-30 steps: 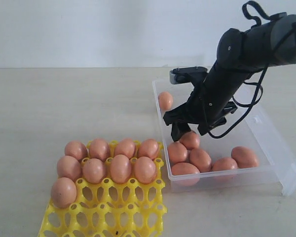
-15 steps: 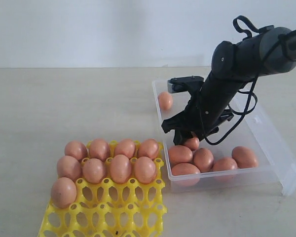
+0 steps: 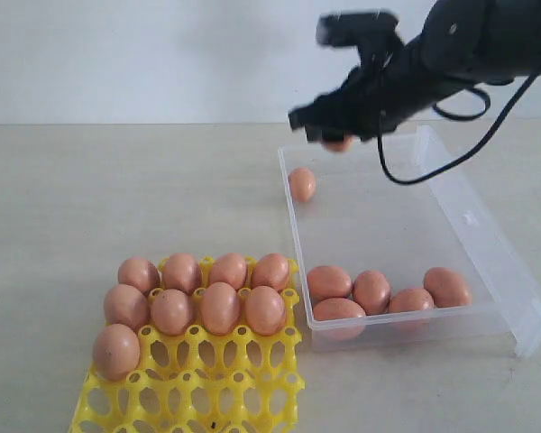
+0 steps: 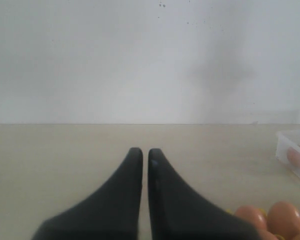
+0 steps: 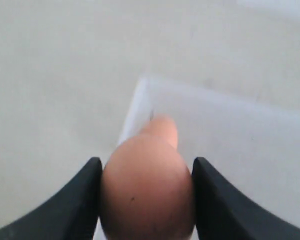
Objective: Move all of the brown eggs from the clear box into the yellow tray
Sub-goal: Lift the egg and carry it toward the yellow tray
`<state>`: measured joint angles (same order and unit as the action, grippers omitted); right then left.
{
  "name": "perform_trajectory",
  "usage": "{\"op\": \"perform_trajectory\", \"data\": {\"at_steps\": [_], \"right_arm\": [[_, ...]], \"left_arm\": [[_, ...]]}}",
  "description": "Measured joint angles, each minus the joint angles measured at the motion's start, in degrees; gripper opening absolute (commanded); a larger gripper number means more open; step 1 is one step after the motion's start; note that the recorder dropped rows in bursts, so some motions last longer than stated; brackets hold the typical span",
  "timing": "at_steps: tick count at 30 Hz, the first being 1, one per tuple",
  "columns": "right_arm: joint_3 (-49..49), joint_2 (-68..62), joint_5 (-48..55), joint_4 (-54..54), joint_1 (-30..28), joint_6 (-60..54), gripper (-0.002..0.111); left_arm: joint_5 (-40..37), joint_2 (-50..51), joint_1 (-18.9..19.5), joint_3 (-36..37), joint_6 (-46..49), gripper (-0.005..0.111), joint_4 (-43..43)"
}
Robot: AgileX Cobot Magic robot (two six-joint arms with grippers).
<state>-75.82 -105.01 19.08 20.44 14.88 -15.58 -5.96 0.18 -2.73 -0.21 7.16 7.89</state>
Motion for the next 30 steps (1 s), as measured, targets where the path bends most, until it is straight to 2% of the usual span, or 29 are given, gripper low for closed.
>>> {"op": "perform_trajectory", "data": {"at_steps": [3, 7, 12, 15, 20, 24, 27, 30], "right_arm": [[4.5, 6.18, -16.21, 1.87, 1.96, -0.76, 0.0], [14.06, 12.75, -38.09, -0.08, 8.45, 0.72, 0.0], [24.59, 12.63, -55.51, -13.72, 18.43, 14.1, 0.0], [27.26, 9.4, -63.92, -18.75, 23.85, 22.11, 0.0], [28.21, 7.47, -70.45, -21.05, 29.36, 30.24, 0.0], [30.77, 8.68, -75.58, -22.17, 30.25, 38.22, 0.0], [33.23, 9.58, -75.15, -26.21, 30.25, 41.15, 0.0], [35.05, 9.56, -69.82, -35.43, 30.25, 44.32, 0.0]], "left_arm": [[0.0, 0.0, 0.0, 0.0, 0.0, 0.004, 0.0], [0.0, 0.0, 0.0, 0.0, 0.0, 0.004, 0.0], [0.0, 0.0, 0.0, 0.0, 0.0, 0.004, 0.0], [0.0, 0.0, 0.0, 0.0, 0.0, 0.004, 0.0], [0.0, 0.0, 0.0, 0.0, 0.0, 0.004, 0.0], [0.0, 0.0, 0.0, 0.0, 0.0, 0.004, 0.0], [0.0, 0.0, 0.0, 0.0, 0.0, 0.004, 0.0], [0.0, 0.0, 0.0, 0.0, 0.0, 0.004, 0.0]]}}
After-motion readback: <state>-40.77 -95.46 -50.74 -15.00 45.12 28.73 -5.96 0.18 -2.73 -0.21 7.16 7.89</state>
